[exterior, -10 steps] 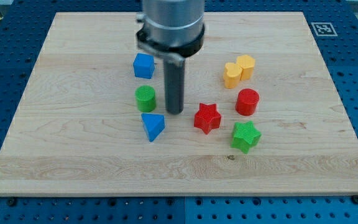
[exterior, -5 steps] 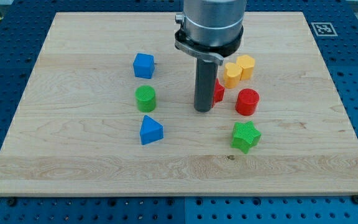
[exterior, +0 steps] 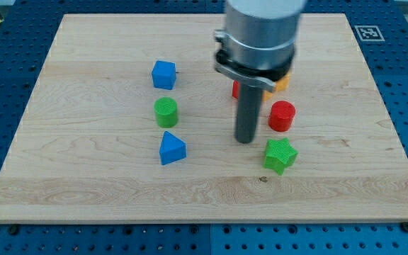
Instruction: Slide the red blocks closer to yellow blocks
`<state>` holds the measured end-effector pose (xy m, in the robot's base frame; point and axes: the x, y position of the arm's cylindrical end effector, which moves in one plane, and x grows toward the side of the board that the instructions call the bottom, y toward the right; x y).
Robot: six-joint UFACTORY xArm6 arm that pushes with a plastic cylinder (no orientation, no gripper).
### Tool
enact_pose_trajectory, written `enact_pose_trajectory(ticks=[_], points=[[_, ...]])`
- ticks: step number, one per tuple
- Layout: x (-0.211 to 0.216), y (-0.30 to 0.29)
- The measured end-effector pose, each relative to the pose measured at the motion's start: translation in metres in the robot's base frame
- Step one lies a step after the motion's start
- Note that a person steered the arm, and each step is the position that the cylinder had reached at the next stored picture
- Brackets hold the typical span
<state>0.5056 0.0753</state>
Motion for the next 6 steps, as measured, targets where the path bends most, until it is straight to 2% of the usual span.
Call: enact_pose_trajectory(ticks=[1,2,5,6], points=[[0.000,0.049],[-0.002,0.063],[-0.059,0.042],[-0.036,0.047]])
